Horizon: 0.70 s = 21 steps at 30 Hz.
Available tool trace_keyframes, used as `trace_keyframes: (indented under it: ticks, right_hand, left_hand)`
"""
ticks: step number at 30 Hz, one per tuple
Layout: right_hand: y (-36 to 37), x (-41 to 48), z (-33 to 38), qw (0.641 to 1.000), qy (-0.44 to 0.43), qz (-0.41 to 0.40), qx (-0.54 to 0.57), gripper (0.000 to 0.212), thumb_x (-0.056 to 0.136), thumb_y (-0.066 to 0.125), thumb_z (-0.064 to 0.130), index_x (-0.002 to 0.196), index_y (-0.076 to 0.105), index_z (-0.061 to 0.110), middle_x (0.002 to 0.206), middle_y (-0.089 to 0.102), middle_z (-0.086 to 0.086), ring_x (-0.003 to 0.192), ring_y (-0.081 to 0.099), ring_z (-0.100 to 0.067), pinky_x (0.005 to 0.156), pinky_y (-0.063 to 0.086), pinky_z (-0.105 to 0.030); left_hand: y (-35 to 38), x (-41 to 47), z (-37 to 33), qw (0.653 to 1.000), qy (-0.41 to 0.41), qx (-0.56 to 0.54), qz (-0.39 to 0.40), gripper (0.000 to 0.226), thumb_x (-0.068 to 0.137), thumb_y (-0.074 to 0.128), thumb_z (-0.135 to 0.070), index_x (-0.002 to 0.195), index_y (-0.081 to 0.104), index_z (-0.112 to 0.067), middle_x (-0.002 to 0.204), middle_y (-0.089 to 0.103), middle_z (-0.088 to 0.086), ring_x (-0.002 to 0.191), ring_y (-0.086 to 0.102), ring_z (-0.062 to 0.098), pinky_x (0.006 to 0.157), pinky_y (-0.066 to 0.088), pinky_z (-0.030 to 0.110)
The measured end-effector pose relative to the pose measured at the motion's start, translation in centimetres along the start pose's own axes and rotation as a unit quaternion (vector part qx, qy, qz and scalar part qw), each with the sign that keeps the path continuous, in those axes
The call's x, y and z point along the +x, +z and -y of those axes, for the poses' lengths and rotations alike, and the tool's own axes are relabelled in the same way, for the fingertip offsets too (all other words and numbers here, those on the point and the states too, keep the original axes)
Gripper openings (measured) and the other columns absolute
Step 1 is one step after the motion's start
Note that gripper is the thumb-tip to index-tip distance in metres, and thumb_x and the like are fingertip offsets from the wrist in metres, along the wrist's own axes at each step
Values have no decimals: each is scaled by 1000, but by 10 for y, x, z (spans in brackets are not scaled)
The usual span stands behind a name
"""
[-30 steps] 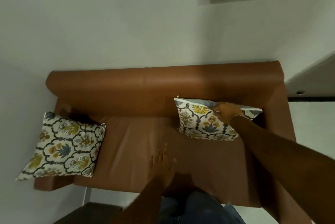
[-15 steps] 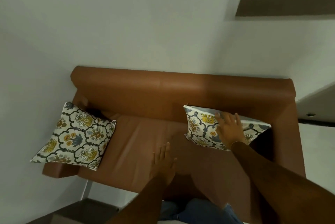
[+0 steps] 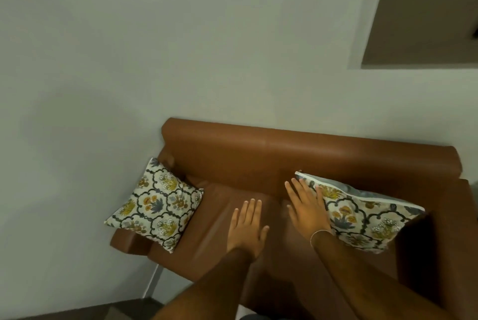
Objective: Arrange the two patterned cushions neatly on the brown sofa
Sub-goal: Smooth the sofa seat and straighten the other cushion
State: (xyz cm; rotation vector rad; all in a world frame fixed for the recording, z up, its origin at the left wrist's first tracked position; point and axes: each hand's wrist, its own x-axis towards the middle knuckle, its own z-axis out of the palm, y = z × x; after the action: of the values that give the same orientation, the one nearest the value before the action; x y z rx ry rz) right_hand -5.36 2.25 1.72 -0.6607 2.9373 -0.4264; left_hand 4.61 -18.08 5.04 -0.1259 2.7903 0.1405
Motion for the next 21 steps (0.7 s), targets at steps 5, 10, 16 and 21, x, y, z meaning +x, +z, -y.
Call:
trace_keyframes:
  ticks: [5,10,16,21]
  right_hand:
    - [-2,7,44,1000,-11,-7,18,68,98,41,40,162,19,25,168,27,-4,157,13,-24,123,1,-55]
    - [5,26,87,1000,-16,16,-7,72,99,46,42,162,16,26,171,16,-3,158,3,-24,122,-6,-54]
    - [29,67,140,998,30,39,-46,71,94,36,50,160,25,24,168,26,-7,156,13,-26,120,-1,-55]
    - [56,104,210,995,74,31,-60,71,100,40,48,162,17,25,171,15,-3,158,2,-24,122,6,-58]
  left_hand:
    - [-16,1,40,999,-10,15,-30,73,103,42,-53,165,35,-14,169,39,6,157,35,25,124,0,42]
    - [-17,19,82,999,2,-19,-40,74,107,21,-56,170,-2,-22,177,-4,-1,164,-6,19,127,-10,42]
    - [-29,57,148,996,58,-39,-61,75,107,32,-55,170,15,-18,176,22,5,163,17,24,128,1,43]
    - [-19,83,246,993,66,-81,-53,75,102,44,-53,166,30,-17,170,38,6,158,33,24,127,9,44]
